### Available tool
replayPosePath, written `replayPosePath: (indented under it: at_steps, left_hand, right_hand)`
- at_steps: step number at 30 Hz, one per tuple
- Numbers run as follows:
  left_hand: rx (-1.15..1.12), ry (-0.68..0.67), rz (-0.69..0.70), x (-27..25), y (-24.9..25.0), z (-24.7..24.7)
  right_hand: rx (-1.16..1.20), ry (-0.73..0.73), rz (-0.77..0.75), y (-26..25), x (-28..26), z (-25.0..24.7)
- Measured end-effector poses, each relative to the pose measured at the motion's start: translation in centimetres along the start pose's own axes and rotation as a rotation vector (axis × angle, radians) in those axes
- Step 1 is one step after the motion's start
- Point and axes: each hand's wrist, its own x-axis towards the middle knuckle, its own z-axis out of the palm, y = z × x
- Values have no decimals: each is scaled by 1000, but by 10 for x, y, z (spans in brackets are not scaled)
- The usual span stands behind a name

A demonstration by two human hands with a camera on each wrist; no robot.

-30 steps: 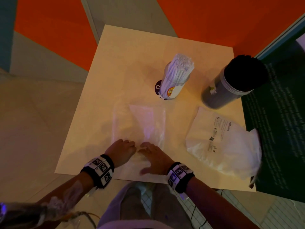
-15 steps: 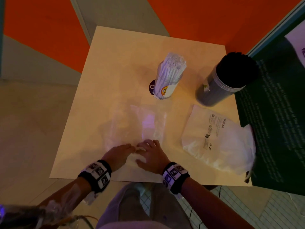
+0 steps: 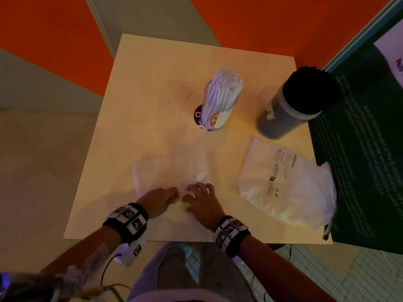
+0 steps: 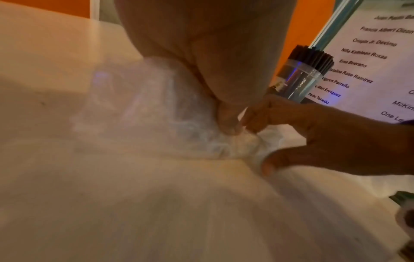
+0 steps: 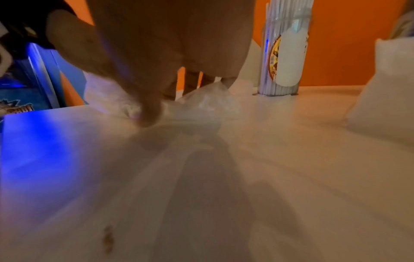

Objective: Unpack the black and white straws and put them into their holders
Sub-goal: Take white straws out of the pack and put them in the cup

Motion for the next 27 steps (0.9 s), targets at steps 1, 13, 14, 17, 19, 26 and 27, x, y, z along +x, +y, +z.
replayPosePath:
  at_steps: [1,13,14,17,19,26,27]
  left_hand:
    - [27,-14,36,-1,2,0]
    - [70,82,30,9,3,-2]
    - [134,105,96,7,3,-2]
    - [437,111,204,-1,6,-1]
    - [473,107,197,-1,7,-1]
    - [195,113,117,6,5,-5]
    - [303,124,158,4,5,-5]
  right_hand:
    - [-3,58,18,0,1,1]
    - [101,28,19,3,6,0]
    - [129,35,37,5,8,-2]
    - [417,-46,124,7,15,-7]
    - [494,-41,114,7,17,-9]
    - [148,34,63,9,10,0]
    - [234,31,86,10,13,0]
